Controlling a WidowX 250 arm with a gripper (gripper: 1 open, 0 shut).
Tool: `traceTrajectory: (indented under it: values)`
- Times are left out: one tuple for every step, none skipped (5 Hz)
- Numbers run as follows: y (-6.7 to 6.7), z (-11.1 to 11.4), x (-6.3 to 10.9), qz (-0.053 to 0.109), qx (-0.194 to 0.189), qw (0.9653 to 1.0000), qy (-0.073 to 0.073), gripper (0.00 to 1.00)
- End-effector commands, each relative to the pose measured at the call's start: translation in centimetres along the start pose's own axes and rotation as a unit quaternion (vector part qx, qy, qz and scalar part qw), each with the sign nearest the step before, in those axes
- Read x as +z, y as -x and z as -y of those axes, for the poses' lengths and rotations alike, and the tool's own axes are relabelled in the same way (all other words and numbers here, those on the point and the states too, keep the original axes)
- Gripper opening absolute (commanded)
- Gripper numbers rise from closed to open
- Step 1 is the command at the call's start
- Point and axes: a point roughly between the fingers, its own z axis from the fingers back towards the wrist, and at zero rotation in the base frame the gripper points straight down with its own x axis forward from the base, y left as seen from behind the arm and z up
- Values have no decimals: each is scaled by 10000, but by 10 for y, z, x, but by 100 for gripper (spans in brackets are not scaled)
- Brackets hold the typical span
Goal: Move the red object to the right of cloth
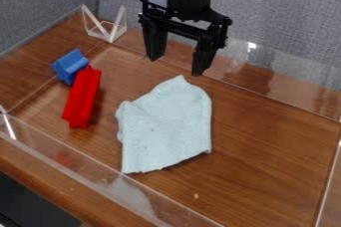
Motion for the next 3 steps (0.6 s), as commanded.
traceTrajectory:
  values:
    - [0,-3,-7,-75,30,10000,5,100]
    - [2,-15,-14,-122,171,9998,3,100]
    - [5,-37,-16,-93,393,9992,-5,100]
